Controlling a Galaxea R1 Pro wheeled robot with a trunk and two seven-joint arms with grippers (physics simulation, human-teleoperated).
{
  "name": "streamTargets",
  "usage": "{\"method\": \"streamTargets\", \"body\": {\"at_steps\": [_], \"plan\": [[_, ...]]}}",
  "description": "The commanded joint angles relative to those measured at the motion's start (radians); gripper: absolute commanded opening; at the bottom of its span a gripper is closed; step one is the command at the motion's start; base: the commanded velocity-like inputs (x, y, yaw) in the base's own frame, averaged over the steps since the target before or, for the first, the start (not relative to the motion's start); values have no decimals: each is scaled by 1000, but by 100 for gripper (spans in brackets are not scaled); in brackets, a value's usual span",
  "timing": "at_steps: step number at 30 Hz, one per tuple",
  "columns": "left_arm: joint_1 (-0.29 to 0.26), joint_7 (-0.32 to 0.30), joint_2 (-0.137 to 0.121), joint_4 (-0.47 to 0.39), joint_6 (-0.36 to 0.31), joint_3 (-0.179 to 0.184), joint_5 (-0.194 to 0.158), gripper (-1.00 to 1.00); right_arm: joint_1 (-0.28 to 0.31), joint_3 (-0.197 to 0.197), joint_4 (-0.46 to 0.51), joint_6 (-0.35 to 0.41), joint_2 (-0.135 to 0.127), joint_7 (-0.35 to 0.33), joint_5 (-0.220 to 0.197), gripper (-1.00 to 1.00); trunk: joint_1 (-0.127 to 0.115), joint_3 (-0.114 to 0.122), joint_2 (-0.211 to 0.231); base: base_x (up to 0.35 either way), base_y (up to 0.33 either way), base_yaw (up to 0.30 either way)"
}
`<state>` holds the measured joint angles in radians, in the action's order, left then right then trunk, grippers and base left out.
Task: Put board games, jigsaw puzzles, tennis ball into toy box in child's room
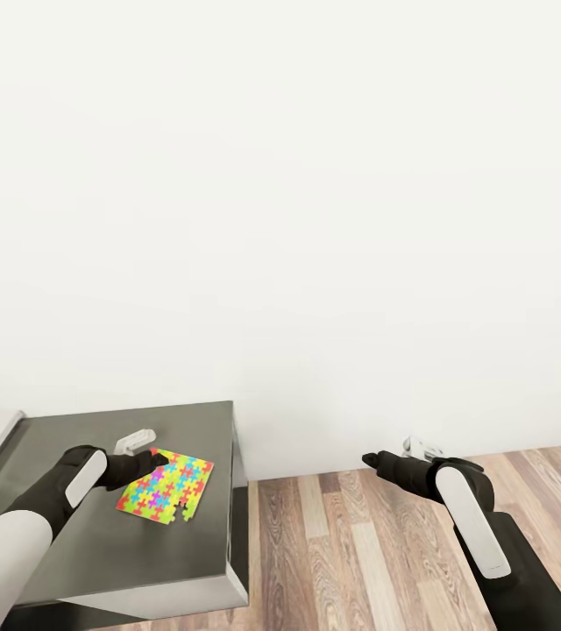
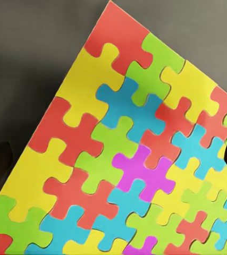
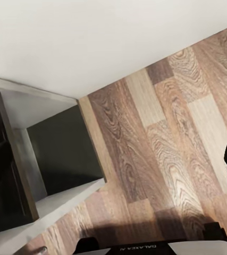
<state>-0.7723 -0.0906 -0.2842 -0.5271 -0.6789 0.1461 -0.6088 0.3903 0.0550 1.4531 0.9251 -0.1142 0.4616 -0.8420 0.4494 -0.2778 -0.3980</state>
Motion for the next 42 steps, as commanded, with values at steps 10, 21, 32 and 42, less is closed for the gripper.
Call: {"method": "streamTargets", "body": {"at_steps": [10,21,32,42], "plan": [[-1,-4,-2,-1,-2,4,6,100,1,2,1,3,-1,10,-9,100,1,-2,-2,0,-14,0],[-1,-5,-3,-1,-4,3,6,100,1,2,1,3,-1,10,-9,100,1,-2,-2,-4,-70,0],[-1,-6,-3,-1,-5,3,6,100,1,2,1,4,-2,9,-9,100,1,-2,-2,-12,-76,0],[-1,-15,-4,-1,-6,1,3,100,1,2,1,4,-2,9,-10,100,1,-2,-2,0,-1,0]]}}
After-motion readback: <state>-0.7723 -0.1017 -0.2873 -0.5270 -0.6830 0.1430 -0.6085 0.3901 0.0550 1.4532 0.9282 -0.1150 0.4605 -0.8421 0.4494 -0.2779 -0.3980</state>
